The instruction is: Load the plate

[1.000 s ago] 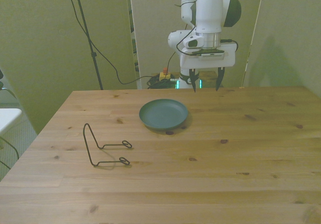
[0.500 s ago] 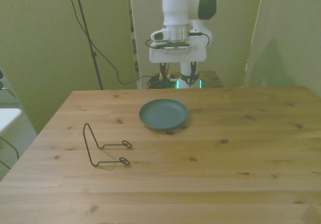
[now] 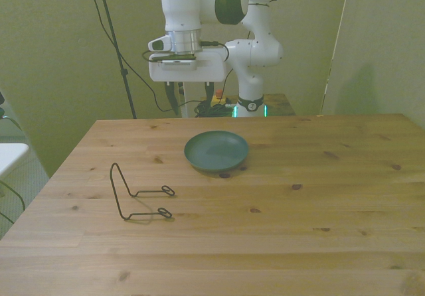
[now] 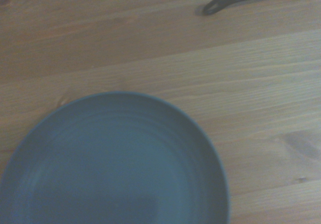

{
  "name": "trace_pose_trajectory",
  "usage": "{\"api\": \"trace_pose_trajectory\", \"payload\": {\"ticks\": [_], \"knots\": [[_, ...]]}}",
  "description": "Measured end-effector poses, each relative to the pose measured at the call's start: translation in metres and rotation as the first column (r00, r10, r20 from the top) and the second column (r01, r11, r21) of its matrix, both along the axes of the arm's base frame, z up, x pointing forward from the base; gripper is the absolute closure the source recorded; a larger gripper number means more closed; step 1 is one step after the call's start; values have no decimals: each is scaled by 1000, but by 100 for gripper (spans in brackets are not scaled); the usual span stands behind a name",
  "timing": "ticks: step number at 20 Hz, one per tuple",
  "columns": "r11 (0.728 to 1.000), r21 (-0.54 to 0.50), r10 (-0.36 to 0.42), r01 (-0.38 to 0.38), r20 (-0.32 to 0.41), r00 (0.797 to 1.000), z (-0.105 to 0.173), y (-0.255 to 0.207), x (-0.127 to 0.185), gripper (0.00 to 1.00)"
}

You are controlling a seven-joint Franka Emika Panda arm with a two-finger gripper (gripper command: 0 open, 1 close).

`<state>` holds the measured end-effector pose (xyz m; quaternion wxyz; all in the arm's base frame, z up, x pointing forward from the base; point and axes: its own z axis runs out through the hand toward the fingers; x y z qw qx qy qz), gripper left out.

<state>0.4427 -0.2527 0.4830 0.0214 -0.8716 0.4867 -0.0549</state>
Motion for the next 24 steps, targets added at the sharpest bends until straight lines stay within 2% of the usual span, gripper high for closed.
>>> {"api": "trace_pose_trajectory", "payload": {"ticks": [7,13,18,24], "knots": [[1000,-28,2,-3,-40,999,-16,-41,15,0],[999,-38,-15,12,-82,996,-51,-79,20,0],[998,-24,47,-50,-96,994,-85,-77,30,0],[995,-9,96,-98,-99,990,-117,-52,29,0]]}}
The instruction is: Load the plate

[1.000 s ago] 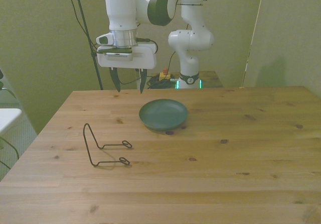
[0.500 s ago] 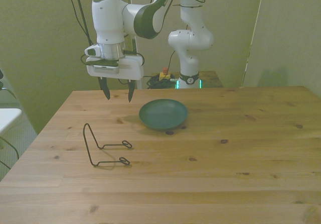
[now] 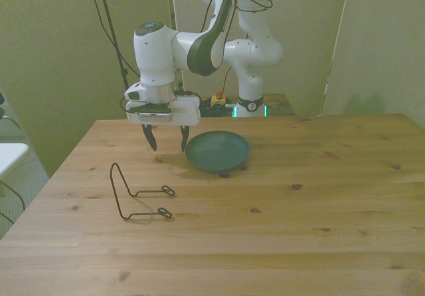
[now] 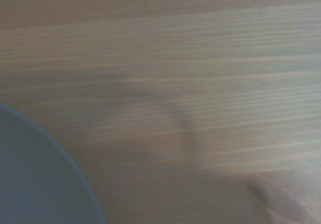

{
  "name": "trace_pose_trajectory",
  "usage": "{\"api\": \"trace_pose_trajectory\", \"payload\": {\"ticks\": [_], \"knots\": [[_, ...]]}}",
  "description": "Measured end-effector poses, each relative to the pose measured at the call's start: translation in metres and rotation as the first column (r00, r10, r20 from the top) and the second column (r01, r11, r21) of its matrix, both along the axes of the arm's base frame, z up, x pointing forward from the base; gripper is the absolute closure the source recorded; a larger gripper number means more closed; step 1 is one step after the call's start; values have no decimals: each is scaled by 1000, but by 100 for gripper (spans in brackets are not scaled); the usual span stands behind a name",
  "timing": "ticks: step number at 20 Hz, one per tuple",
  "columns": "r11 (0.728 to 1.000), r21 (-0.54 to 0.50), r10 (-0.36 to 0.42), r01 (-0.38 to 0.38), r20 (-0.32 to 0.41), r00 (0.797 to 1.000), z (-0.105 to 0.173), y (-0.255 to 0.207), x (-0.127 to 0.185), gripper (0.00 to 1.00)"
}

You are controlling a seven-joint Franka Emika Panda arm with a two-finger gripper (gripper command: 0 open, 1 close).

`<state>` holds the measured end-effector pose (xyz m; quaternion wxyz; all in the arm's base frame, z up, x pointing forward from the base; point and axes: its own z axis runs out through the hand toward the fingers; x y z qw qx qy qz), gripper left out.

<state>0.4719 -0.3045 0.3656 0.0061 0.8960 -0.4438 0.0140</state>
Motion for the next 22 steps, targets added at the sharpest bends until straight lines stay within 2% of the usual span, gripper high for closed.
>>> {"api": "trace_pose_trajectory", "payload": {"ticks": [4,12,22], "knots": [[1000,4,12,-12,6,1000,3,4,-1,0],[1000,13,24,-25,41,999,38,5,-17,0],[998,31,50,-51,42,998,35,24,-6,0]]}}
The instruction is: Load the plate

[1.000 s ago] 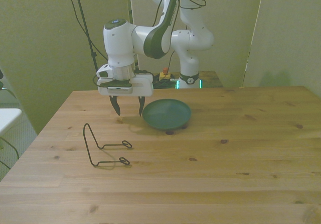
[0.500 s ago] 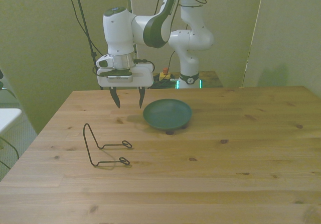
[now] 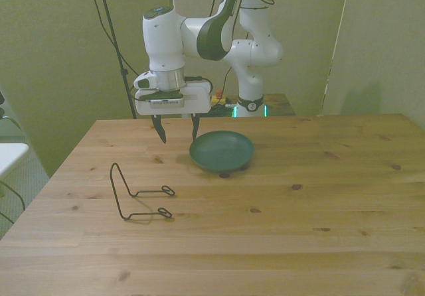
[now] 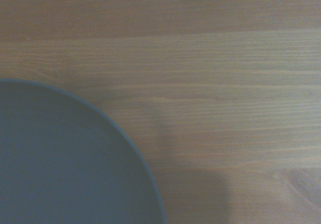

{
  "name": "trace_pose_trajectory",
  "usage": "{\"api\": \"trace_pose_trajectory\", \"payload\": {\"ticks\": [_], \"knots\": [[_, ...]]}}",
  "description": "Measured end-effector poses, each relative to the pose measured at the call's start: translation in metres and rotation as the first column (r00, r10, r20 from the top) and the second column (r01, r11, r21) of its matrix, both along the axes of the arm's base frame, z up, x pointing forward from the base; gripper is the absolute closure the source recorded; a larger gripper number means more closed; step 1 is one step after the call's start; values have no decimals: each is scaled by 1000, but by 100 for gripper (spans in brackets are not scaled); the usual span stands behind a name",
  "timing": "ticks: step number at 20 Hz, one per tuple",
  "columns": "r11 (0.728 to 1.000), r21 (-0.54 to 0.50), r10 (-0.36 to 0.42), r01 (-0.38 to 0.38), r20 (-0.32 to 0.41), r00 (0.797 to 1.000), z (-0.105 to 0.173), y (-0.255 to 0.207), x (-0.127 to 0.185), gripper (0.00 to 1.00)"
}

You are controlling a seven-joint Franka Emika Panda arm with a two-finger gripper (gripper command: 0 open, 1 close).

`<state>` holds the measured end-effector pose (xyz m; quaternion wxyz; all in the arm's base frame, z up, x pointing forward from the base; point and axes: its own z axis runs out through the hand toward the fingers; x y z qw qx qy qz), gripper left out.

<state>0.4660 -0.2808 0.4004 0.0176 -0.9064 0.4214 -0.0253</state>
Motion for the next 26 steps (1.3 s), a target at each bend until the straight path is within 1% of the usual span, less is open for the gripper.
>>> {"api": "trace_pose_trajectory", "payload": {"ticks": [8,12,13,18,26], "knots": [[1000,10,5,-5,-20,1000,-17,6,3,0],[1000,19,2,-2,-22,1000,-20,10,6,0],[1000,19,1,-1,-23,1000,-22,10,6,100],[1000,29,-11,12,-19,1000,-30,9,9,100],[999,35,-19,19,-12,1000,-31,9,10,100]]}}
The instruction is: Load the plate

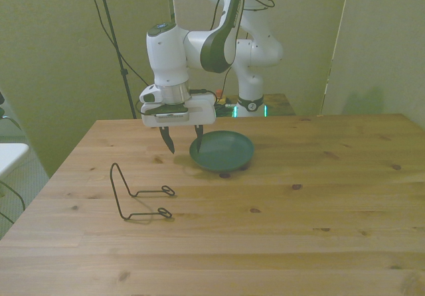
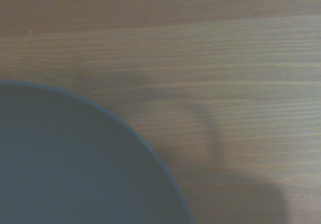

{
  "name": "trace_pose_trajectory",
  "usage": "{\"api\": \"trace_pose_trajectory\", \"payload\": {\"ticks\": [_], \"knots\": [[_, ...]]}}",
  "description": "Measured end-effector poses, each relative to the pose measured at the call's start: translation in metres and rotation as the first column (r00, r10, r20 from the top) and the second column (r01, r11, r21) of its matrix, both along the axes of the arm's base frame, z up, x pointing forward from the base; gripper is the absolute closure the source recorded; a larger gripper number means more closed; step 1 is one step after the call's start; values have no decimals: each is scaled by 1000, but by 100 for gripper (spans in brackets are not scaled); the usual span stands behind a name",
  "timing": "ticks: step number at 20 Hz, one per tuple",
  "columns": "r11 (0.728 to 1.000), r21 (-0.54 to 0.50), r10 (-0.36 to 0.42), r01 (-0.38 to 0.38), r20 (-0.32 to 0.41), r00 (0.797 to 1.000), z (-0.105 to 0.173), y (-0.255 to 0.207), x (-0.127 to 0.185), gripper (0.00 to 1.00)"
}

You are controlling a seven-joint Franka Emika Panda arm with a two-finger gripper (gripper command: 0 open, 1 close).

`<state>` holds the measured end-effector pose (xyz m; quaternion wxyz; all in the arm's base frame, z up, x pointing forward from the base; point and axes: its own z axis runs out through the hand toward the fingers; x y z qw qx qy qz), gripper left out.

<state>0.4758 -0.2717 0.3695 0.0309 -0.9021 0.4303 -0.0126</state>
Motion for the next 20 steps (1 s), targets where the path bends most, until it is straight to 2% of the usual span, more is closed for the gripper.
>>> {"api": "trace_pose_trajectory", "payload": {"ticks": [10,20], "knots": [[999,30,-14,14,1,1000,-11,3,3,100],[999,47,-19,19,14,1000,-6,3,6,100]]}}
